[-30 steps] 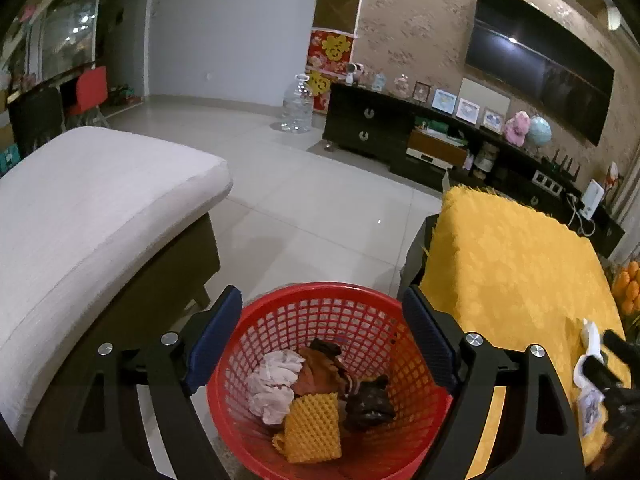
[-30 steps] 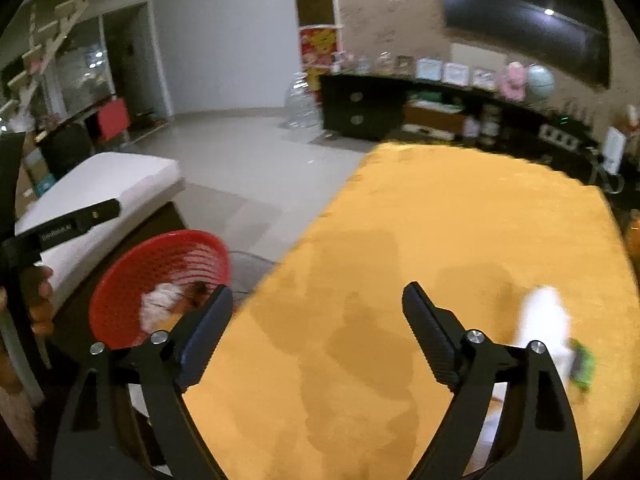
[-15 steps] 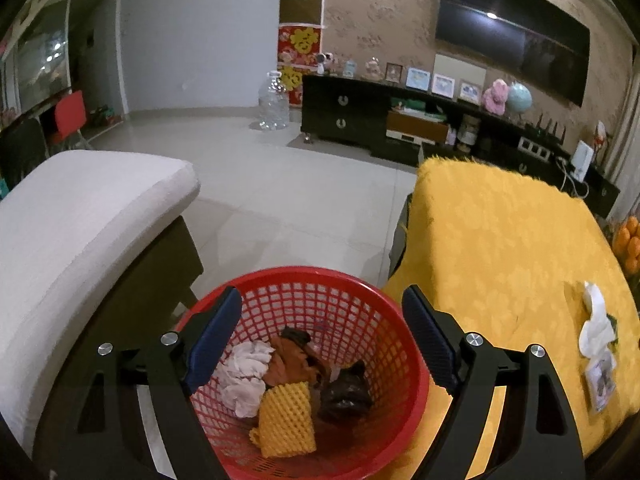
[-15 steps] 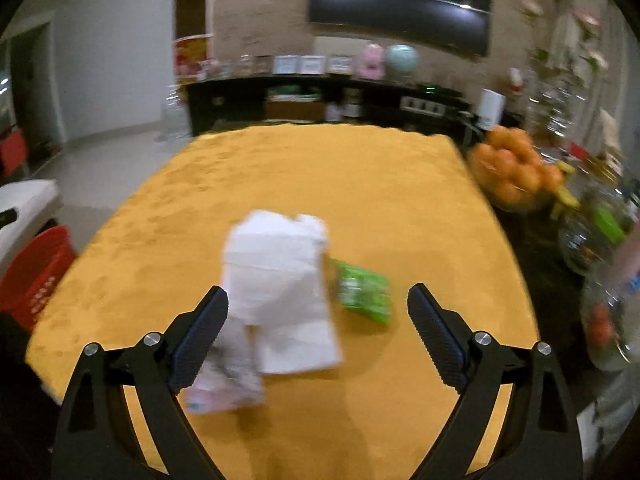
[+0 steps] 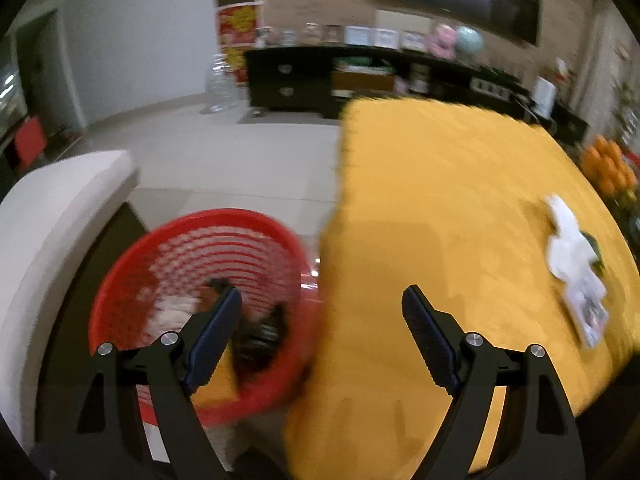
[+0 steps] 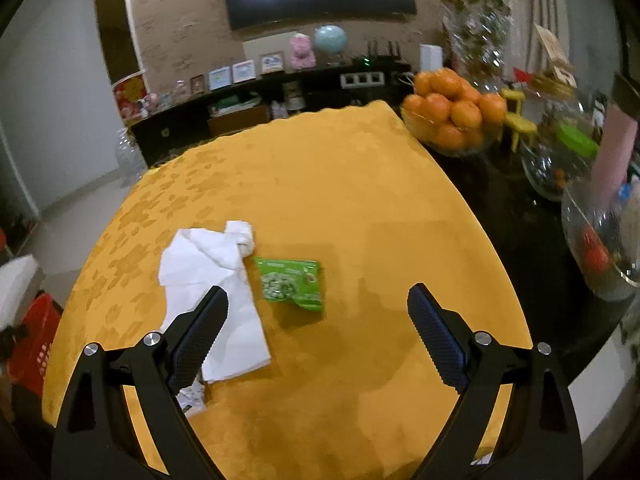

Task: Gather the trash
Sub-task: 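Move both tools back over the table toward the remaining trash, then grasp the Watsons cat-print bag with the left tool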

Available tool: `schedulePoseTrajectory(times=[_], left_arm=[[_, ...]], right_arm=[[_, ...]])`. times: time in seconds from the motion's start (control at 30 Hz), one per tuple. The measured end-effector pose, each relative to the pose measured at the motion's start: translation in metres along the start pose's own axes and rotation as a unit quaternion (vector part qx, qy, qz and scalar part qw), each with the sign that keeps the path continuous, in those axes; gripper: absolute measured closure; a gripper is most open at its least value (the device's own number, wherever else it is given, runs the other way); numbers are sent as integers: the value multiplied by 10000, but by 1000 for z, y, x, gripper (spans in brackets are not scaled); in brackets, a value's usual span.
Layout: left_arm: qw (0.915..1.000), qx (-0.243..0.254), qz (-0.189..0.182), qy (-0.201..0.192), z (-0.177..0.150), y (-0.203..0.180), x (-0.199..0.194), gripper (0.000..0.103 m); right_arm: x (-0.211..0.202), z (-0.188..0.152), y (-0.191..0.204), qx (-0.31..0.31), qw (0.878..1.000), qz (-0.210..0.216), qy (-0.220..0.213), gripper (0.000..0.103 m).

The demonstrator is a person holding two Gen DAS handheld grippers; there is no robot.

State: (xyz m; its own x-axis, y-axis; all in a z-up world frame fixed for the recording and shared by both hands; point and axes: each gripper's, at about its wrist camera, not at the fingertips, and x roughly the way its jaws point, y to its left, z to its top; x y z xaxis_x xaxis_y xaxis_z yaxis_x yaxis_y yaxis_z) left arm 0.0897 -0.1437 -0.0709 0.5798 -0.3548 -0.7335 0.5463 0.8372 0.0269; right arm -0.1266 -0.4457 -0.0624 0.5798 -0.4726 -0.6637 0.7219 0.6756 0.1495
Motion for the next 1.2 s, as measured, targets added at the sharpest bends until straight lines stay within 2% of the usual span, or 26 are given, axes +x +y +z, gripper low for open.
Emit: schedulePoseTrajectory(times=[0.2,0.33,0.43,0.73,0.9,1.0,1.03,1.07,1.1,1.2], left_arm=[[9964,458,-690,172,-3,-73,-6,24],[9891,675,-1250,388,-3,-125,-8,24],[9841,880,-1468,483,-3,-154,-7,24],[9777,1048,-1599,873,4,-215,20,24],[9749,1169,-1560,1071,-2,-232,33,24],[9753,1201,-1500,1089,-10,-230,40,25],[9757,1201,-1485,1074,-11,-227,41,34],[9754,1197,-1489,1095,-13,-223,43,50],[9752,1179,-1487,1139,-15,-220,46,55],[9769,1072,-1524,1048,-16,-204,45,58]], right_arm=[[0,0,-11,174,9998,125,27,14],[0,0,-17,289,9992,263,42,14],[-1,1,-21,367,9987,354,40,14],[-3,1,-29,552,9973,488,36,14],[-3,0,-29,538,9972,513,49,15],[-3,0,-29,547,9972,507,49,15],[-3,0,-28,547,9972,502,51,15],[-3,0,-29,545,9972,503,51,15],[-3,0,-28,542,9973,498,51,15],[-3,0,-27,519,9974,490,54,15]])
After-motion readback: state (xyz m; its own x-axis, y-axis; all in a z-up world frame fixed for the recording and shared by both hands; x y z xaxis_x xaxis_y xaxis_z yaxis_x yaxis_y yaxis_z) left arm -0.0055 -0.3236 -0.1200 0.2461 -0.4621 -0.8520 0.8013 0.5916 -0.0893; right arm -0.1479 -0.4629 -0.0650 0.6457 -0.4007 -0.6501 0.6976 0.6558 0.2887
